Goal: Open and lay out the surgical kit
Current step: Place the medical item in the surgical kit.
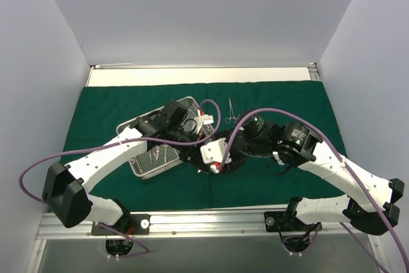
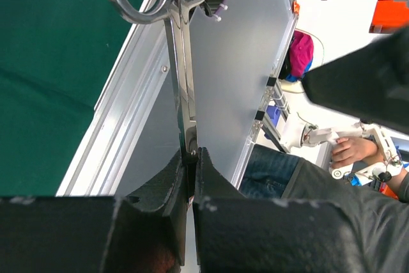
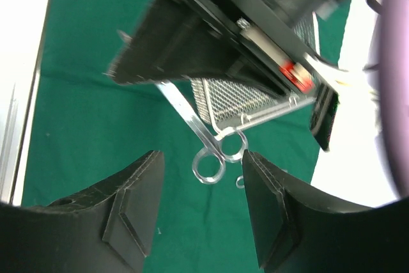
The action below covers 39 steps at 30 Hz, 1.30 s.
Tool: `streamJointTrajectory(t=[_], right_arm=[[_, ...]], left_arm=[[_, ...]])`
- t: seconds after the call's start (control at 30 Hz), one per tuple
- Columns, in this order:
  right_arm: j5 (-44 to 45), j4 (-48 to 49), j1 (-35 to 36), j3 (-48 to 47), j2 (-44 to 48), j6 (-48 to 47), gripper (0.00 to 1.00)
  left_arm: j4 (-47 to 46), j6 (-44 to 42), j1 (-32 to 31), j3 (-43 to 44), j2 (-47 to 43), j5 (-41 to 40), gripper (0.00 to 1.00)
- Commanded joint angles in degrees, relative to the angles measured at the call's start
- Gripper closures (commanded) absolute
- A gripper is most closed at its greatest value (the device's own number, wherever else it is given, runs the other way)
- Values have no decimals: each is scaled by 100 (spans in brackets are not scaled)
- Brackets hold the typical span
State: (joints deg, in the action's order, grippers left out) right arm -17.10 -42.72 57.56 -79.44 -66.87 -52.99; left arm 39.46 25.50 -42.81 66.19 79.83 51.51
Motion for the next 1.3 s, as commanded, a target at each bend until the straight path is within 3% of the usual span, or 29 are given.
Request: streamJointTrajectory(t=[0.0, 0.47, 1.27], right_arm=[[-39, -334, 281, 104, 52, -387, 48], [242, -404, 704, 359, -133, -563, 52], [787, -9, 757, 746, -344, -686, 59]], left_arm=[[-132, -54, -105, 227, -82, 167, 98], [167, -203, -377, 429, 6, 105, 98], [853, -774, -545, 799, 217, 184, 98]])
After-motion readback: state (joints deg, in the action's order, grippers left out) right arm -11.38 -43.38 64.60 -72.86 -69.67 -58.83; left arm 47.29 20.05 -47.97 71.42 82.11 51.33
